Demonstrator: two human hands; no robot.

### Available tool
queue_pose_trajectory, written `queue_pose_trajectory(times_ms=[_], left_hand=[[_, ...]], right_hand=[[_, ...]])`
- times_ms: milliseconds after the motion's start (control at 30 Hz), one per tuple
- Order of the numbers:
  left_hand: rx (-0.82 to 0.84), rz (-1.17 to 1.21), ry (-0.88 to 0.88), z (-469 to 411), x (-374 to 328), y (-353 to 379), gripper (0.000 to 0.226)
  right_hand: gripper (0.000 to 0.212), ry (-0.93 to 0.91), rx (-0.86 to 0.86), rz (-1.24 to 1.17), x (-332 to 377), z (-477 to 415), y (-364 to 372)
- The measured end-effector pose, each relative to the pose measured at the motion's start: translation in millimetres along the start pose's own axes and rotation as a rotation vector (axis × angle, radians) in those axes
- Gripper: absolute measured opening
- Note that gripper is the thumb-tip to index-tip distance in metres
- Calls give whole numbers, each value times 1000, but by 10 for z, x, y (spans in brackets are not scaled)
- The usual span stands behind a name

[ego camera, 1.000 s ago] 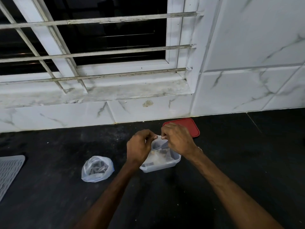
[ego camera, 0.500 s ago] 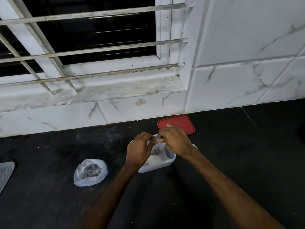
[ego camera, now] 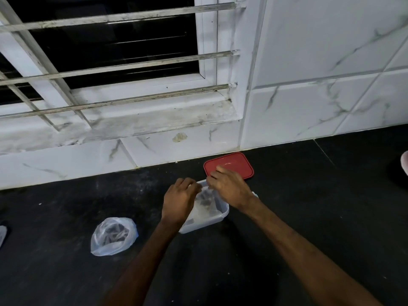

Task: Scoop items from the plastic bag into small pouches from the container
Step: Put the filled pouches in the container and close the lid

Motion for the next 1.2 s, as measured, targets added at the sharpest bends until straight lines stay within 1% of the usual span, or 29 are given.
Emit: queue_pose_trajectory(times_ms=[33, 67, 100, 133, 167, 200, 233, 267, 300, 333, 367, 400, 433, 467, 500, 533, 600, 667, 700, 767, 867, 900, 967, 1033, 1133, 1200], left_hand=[[84, -41, 48, 32, 4, 113, 24], [230, -48, 92, 95, 3, 301, 28], [391, -46, 121, 181, 7, 493, 32], [551, -39, 105, 279, 35, 655, 34], [675, -21, 46, 348, 91, 760, 33], [760, -15, 1, 401, 140, 835, 34], [782, -21, 3, 403, 147, 845, 36], [757, -38, 24, 385, 124, 793, 39], [662, -53, 69, 334, 93, 677, 40], [513, -39, 86, 270, 73, 497, 40], [369, -25, 59, 218, 103, 310, 37], [230, -3, -5, 199, 176, 148, 34], [107, 18, -90, 201, 274, 8, 33], [54, 48, -196, 230, 376, -57, 35], [32, 71, -292, 260, 460, -80, 39], [53, 96, -388, 319, 553, -33, 43], [154, 150, -547, 470, 703, 177, 50], [229, 204, -607, 580, 742, 353, 56], [250, 225, -615, 615, 745, 420, 60], [258, 259, -627, 633, 762, 480, 70], [250, 265, -614, 544, 811, 503, 78], [253, 254, -602, 501, 838, 518, 78], [256, 230, -588, 430, 910, 553, 79], [251, 221, -575, 356, 970, 580, 80], [256, 216, -552, 271, 1001, 586, 79], [276, 238, -544, 254, 1016, 617, 78]], right_hand=[[20, -44, 79, 11, 32, 36, 130], [16, -41, 186, -26, 22, 90, 269], [18, 12, 315, -109, -5, 148, 426], [22, 60, 408, -186, -19, 212, 543], [23, 118, 477, -260, -44, 259, 645], [22, 144, 514, -297, -45, 289, 710], [22, 156, 539, -308, -33, 292, 717], [22, 143, 547, -291, -18, 275, 711], [21, 106, 529, -268, 4, 240, 678], [20, 62, 472, -257, 32, 195, 602], [18, 14, 346, -250, 34, 132, 471], [17, 16, 195, -280, -35, 83, 306], [17, 75, 67, -330, -168, 43, 180], [18, 156, -28, -371, -347, 30, 120], [24, 245, -64, -389, -549, 32, 145], [34, 321, -36, -382, -733, 41, 267], [64, 405, 143, -318, -984, 69, 646], [90, 416, 336, -218, -1126, 144, 1032], [98, 423, 417, -164, -1178, 181, 1179], [104, 420, 527, -91, -1234, 219, 1379], [106, 438, 605, -88, -1257, 178, 1476], [102, 434, 602, -73, -1263, 131, 1456], [86, 386, 572, 7, -1237, 36, 1399], [74, 290, 569, 157, -1173, 4, 1415], [62, 35, 584, 406, -953, 42, 1476], [52, -107, 588, 508, -842, 78, 1468]])
Point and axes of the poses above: each hand's wrist, its own z-axis away from the middle knuckle, its own y-axis out of the palm, x = y × z, the point moved 10 cm from there along -z, towards the middle knuckle, and after that the axes turned 1 degree about z, right-handed, at the moved point
